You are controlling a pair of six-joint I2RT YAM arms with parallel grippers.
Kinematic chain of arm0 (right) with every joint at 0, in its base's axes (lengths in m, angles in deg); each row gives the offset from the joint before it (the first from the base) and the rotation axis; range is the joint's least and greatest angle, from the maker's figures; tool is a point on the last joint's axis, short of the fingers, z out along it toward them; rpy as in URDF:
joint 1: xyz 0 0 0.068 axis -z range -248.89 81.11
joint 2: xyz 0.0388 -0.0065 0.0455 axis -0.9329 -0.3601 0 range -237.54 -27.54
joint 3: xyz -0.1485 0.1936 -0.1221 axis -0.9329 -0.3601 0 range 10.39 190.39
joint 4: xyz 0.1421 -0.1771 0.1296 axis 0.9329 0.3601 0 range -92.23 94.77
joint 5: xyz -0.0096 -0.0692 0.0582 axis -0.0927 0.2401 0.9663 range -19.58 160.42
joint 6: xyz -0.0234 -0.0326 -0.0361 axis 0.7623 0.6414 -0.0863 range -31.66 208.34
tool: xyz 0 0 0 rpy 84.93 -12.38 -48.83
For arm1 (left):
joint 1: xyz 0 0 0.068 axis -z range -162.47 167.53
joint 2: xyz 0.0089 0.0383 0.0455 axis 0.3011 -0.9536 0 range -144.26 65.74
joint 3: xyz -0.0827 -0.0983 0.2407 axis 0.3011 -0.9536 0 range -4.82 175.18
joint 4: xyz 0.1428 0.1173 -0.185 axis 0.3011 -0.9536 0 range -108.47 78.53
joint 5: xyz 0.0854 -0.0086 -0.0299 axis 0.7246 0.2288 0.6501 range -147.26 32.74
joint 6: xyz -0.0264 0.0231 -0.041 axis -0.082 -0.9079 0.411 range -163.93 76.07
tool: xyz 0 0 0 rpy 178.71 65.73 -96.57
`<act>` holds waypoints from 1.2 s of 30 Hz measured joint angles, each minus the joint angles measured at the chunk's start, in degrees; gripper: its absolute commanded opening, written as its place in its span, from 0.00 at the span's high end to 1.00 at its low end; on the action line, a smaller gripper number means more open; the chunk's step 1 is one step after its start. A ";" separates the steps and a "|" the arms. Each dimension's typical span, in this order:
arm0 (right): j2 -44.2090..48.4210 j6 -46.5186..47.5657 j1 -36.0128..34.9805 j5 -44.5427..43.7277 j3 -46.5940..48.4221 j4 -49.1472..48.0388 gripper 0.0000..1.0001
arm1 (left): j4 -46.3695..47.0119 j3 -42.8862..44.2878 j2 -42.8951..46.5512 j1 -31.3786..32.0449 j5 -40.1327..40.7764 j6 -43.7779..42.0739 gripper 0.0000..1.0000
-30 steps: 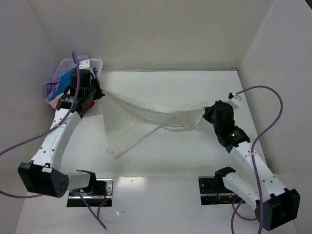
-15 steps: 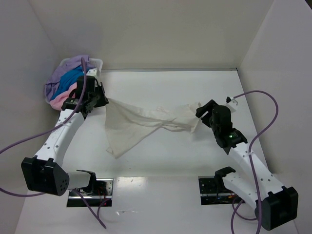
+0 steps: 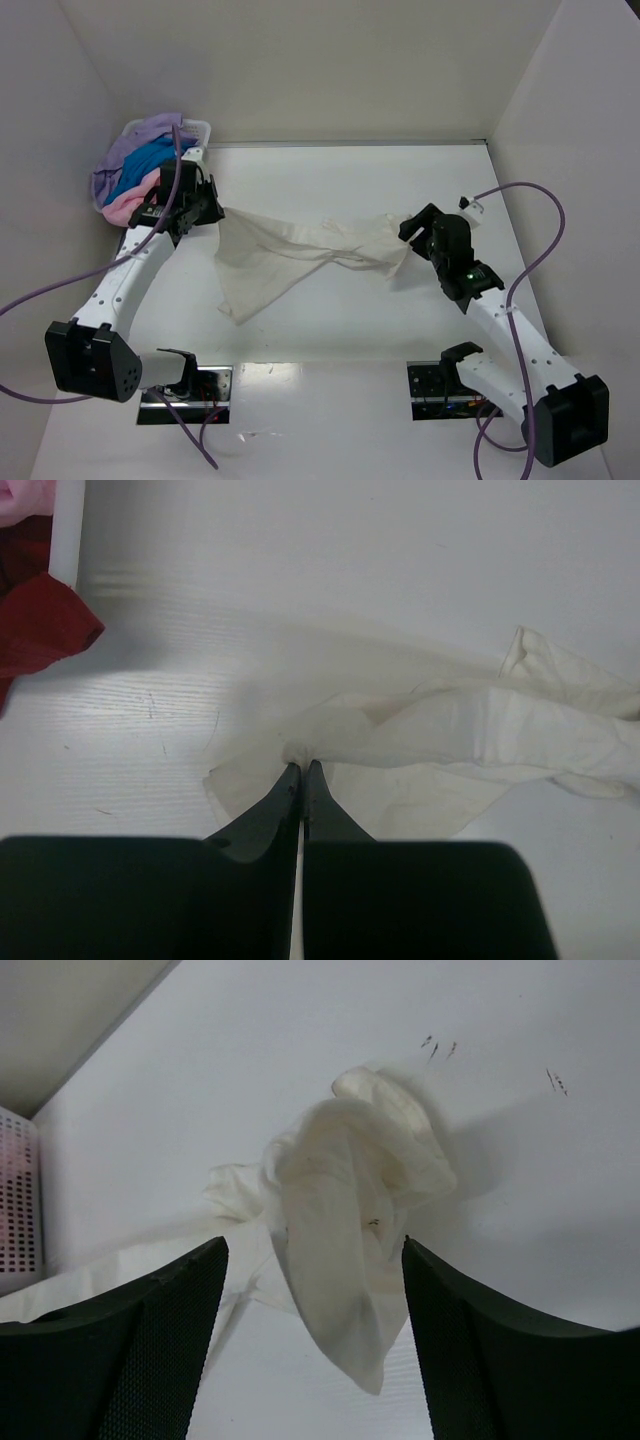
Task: Fold and stack the t-shirts
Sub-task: Flatten out the tshirt
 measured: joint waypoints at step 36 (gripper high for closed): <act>-15.06 7.56 0.59 0.02 7.72 -5.70 0.53 | 0.72 -1.86 0.13 0.00 -1.97 -0.02 1.00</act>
